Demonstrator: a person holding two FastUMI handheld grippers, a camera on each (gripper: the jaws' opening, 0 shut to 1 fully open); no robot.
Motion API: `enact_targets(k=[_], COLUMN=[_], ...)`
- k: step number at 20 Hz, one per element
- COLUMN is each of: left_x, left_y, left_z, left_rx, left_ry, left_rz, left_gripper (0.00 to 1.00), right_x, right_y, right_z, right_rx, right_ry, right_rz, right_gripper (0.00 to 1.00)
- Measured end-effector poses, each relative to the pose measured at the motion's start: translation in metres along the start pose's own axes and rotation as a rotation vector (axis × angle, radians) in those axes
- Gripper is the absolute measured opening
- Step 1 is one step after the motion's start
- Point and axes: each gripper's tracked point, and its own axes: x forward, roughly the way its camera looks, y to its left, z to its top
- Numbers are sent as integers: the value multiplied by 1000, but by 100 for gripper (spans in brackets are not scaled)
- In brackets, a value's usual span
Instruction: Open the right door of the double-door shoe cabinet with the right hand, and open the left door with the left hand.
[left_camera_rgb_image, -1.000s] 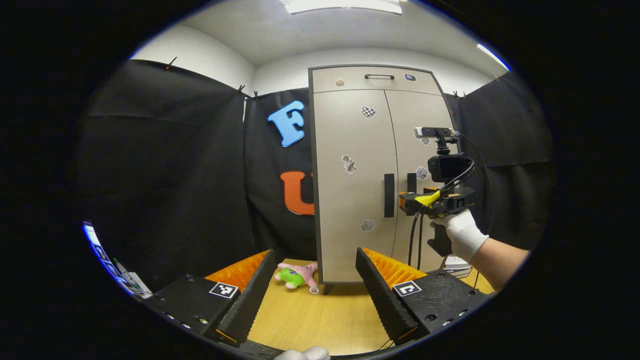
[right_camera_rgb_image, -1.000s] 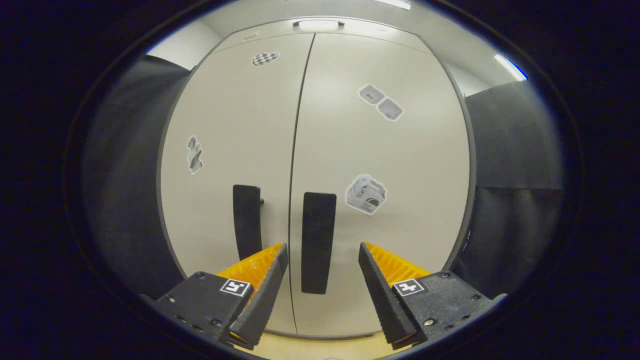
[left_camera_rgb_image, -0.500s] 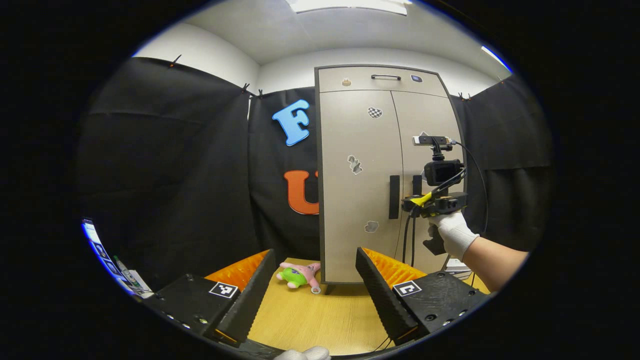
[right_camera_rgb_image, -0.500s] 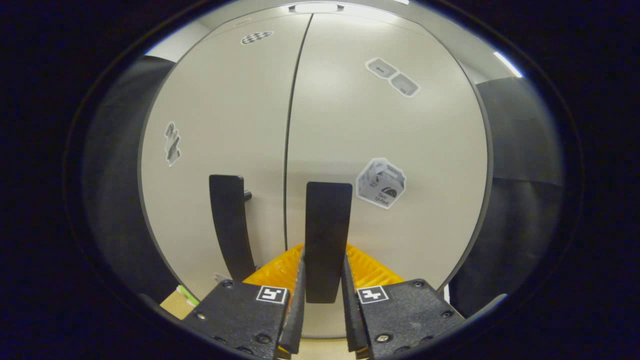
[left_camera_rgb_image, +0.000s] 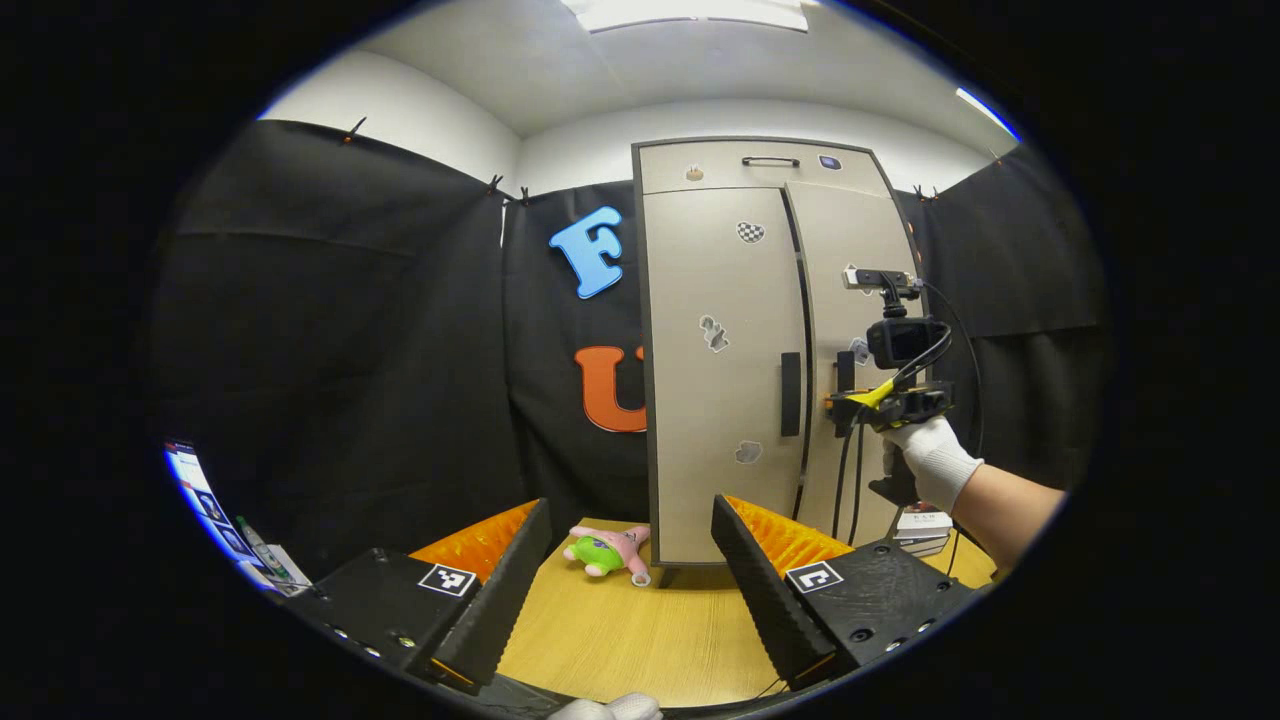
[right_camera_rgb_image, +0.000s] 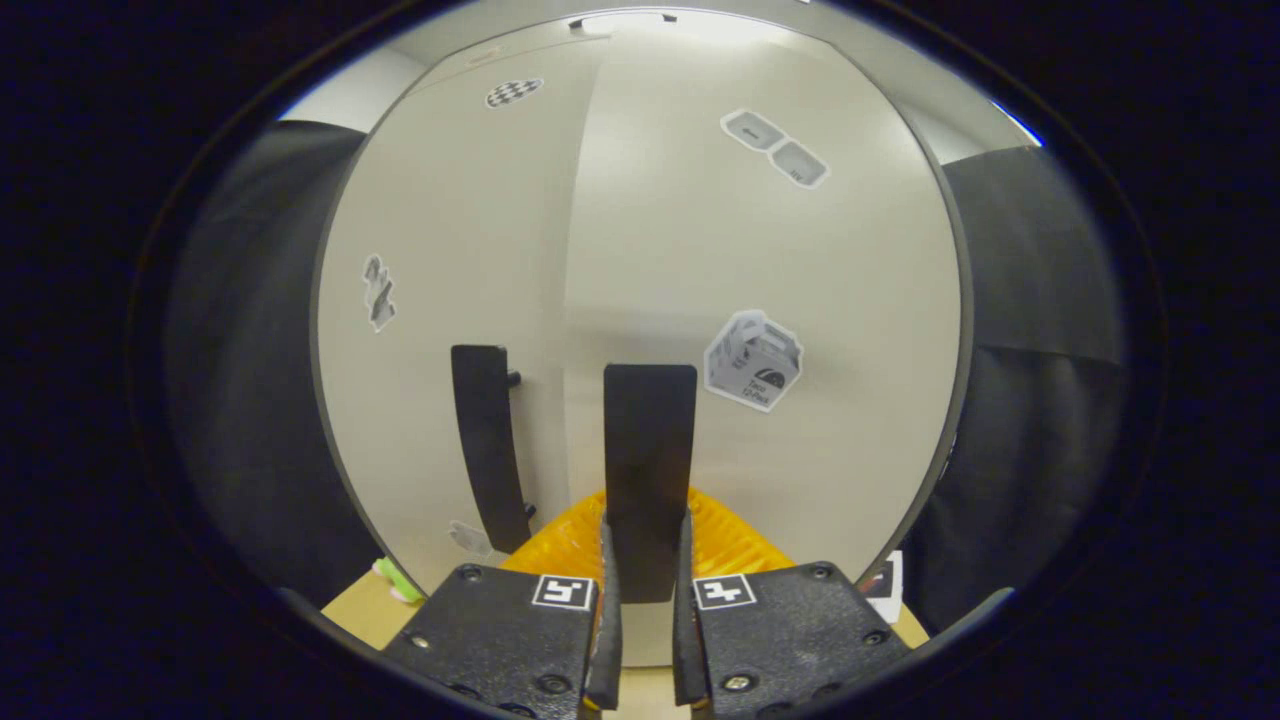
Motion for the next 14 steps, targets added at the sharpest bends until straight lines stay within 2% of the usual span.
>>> enact_targets(k=[6, 14], left_x=[-15, -19], left_y=[-7, -22], left_z=[-4, -8], left_rx=[-10, -42], left_ry=[0, 8], left_rz=[-28, -70], left_gripper=[97, 96], right_x=[-51, -84], right_y=[-19, -40], right_z=[-11, -16], right_rx=[-5, -4], right_ry=[-4, -2], right_rz=[20, 22], right_gripper=[22, 20])
